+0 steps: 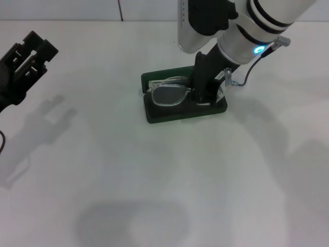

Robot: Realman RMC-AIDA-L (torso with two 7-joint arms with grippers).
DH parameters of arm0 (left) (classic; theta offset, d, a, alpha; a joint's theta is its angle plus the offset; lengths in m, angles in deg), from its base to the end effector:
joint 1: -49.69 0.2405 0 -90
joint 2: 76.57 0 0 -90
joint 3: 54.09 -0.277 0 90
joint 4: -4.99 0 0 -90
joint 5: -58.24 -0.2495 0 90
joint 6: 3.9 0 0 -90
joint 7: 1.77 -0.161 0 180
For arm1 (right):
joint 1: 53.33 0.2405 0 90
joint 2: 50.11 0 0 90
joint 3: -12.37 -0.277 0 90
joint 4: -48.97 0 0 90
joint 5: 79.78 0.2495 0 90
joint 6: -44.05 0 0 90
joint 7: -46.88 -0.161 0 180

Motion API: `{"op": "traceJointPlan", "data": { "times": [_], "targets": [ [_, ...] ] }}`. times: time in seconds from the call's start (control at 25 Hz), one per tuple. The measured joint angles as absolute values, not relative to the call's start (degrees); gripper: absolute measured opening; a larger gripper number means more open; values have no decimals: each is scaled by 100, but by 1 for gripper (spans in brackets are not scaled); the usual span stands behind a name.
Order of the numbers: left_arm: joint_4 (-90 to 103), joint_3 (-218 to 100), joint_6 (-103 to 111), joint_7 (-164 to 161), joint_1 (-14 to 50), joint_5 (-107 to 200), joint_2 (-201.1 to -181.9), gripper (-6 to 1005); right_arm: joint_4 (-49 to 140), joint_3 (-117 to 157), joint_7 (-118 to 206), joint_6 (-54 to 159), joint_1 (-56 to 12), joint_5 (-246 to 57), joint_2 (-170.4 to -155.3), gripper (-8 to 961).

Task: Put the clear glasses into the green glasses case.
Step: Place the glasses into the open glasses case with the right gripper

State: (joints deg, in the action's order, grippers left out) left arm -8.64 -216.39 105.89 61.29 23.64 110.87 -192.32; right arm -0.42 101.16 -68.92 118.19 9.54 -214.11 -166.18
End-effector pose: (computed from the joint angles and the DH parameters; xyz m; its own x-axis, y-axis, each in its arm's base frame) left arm -0.3370 0.3071 0.0241 0.2708 0.0825 0.9591 0.6584 -0.7427 -0.1220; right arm 0.0662 0.4683 -0.0979 0.9343 0.0637 0.3507 0.1224 -0.9814 -0.1477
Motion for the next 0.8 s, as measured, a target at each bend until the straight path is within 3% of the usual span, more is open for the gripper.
{"op": "traceJointPlan", "data": {
  "times": [0.8],
  "targets": [
    [-865, -21696, 10356, 6107, 2265, 11093, -19288, 698, 80, 11761, -7618, 10438, 888, -21667, -16629, 126]
  ]
}}
